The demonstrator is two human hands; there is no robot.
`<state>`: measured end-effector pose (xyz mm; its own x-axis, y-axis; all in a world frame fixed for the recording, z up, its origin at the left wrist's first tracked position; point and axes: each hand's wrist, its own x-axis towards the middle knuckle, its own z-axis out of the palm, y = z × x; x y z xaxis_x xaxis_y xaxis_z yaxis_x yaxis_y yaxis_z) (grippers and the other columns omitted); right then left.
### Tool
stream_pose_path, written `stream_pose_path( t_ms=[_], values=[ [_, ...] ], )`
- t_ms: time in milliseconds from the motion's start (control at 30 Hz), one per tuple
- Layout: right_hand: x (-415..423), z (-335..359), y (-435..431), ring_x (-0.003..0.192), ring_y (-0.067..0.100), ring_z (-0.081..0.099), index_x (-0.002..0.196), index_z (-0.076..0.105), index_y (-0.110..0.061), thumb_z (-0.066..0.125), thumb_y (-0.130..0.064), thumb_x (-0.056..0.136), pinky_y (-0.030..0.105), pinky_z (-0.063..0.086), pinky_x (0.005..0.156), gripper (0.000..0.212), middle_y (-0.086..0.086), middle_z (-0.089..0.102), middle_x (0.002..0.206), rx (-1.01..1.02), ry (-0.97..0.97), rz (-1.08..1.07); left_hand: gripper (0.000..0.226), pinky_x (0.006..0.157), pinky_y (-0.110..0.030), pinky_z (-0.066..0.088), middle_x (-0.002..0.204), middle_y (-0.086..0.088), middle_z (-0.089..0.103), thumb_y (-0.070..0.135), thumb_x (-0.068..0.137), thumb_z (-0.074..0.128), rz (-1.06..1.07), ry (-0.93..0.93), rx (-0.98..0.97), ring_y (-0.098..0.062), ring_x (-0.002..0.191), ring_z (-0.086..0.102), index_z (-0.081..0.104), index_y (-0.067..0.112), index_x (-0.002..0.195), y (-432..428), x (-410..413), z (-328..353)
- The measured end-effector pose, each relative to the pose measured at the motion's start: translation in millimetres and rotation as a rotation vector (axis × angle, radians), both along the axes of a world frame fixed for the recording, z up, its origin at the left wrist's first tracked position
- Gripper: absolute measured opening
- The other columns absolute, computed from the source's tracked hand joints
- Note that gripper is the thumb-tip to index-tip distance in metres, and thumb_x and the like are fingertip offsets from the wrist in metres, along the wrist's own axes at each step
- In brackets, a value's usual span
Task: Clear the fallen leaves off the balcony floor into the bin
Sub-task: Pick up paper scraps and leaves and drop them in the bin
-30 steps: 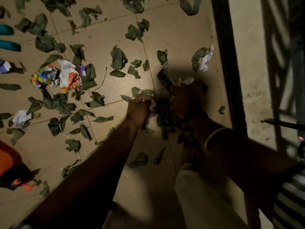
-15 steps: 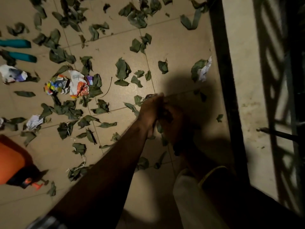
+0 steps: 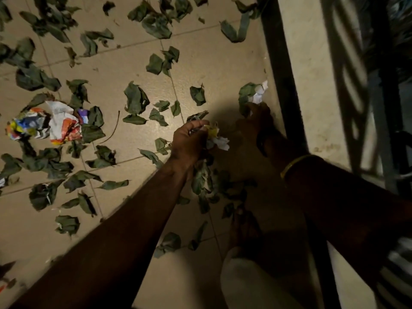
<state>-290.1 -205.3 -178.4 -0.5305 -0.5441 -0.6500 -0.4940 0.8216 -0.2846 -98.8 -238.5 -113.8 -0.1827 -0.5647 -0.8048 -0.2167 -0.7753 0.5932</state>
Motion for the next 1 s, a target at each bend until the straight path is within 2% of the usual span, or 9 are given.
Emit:
stream_pose_path(
  t_ms=[133, 300, 367, 433, 500, 633, 733, 867, 1000],
  values=[
    [0, 1, 7, 0.126, 0.034, 0.051, 0.142, 0.047, -0.007, 0.071, -0.025, 0.081, 0.034, 0.047, 0.093, 0.068, 0.013, 0.051, 0.139, -0.036, -0.076, -0.157, 0.024, 0.082, -0.06, 0.053, 0.108, -0.02, 0.069, 0.01, 0.101, 0.052, 0.01, 0.023, -0.02, -0.035, 0.09, 0.067, 0.064, 0.002, 0.121, 11, 0, -1],
    [55, 76, 41, 0.092, 0.011, 0.059, 0.11, 0.072, -0.012, 0.057, -0.017, 0.098, -0.001, 0.037, 0.069, 0.02, 0.0, 0.068, 0.103, -0.311, -0.058, -0.34, 0.024, 0.079, -0.059, 0.055, 0.105, -0.023, 0.07, 0.009, 0.1, 0.052, 0.103, 0.054, -0.01, -0.039, 0.089, 0.068, 0.063, 0.0, 0.119, 20, 12, 37],
    [86, 107, 54, 0.093, 0.01, 0.064, 0.103, 0.071, -0.018, 0.059, -0.022, 0.096, 0.015, 0.054, 0.079, 0.015, -0.003, 0.068, 0.101, -0.453, -0.083, -0.397, 0.023, 0.069, -0.042, 0.06, 0.093, -0.014, 0.071, 0.005, 0.1, 0.051, 0.162, 0.067, 0.015, -0.027, 0.078, 0.071, 0.063, -0.002, 0.118, 24, 16, 66],
    [116, 142, 61, 0.104, 0.012, 0.063, 0.118, 0.064, -0.02, 0.062, -0.027, 0.095, 0.035, 0.058, 0.088, 0.024, 0.0, 0.066, 0.116, -0.539, -0.146, -0.477, 0.024, 0.06, -0.027, 0.059, 0.086, -0.01, 0.07, 0.001, 0.1, 0.049, 0.202, 0.085, 0.032, -0.014, 0.067, 0.071, 0.061, -0.01, 0.117, 29, 24, 98],
    [140, 179, 64, 0.117, 0.014, 0.059, 0.135, 0.056, -0.017, 0.063, -0.021, 0.097, 0.029, 0.055, 0.095, 0.04, 0.003, 0.061, 0.132, -0.577, -0.225, -0.497, 0.027, 0.061, -0.023, 0.056, 0.082, -0.01, 0.069, 0.002, 0.099, 0.051, 0.21, 0.065, 0.007, -0.01, 0.065, 0.069, 0.059, -0.015, 0.119, 37, 37, 128],
    [178, 245, 62, 0.107, 0.002, 0.065, 0.127, 0.067, -0.031, 0.057, -0.035, 0.101, 0.025, 0.057, 0.089, 0.028, -0.01, 0.071, 0.118, -0.622, -0.32, -0.359, 0.022, 0.081, -0.034, 0.059, 0.103, -0.017, 0.072, 0.004, 0.099, 0.053, 0.345, 0.046, -0.035, -0.021, 0.085, 0.07, 0.068, 0.001, 0.115, 46, 74, 188],
    [209, 287, 55, 0.1, 0.011, 0.069, 0.123, 0.07, -0.019, 0.062, -0.023, 0.098, 0.03, 0.059, 0.084, 0.027, 0.0, 0.074, 0.113, -0.657, -0.351, -0.289, 0.025, 0.095, -0.046, 0.055, 0.115, -0.015, 0.071, 0.007, 0.097, 0.057, 0.499, 0.01, -0.055, -0.031, 0.105, 0.069, 0.068, 0.007, 0.12, 54, 110, 229],
    [254, 338, 54, 0.093, 0.02, 0.072, 0.122, 0.07, -0.02, 0.054, -0.022, 0.093, 0.04, 0.062, 0.077, 0.033, -0.004, 0.072, 0.101, -0.639, -0.42, -0.177, 0.032, 0.096, -0.051, 0.053, 0.119, -0.013, 0.07, 0.008, 0.097, 0.058, 0.657, -0.036, -0.075, -0.031, 0.109, 0.067, 0.064, 0.007, 0.128, 69, 156, 273],
    [307, 369, 64, 0.102, 0.017, 0.069, 0.126, 0.069, -0.018, 0.055, -0.009, 0.093, 0.038, 0.059, 0.087, 0.036, 0.003, 0.072, 0.118, -0.576, -0.426, -0.14, 0.033, 0.097, -0.049, 0.053, 0.121, -0.014, 0.069, 0.008, 0.096, 0.056, 0.749, -0.001, -0.119, -0.031, 0.109, 0.068, 0.063, 0.009, 0.128, 89, 207, 304]
  ],
)
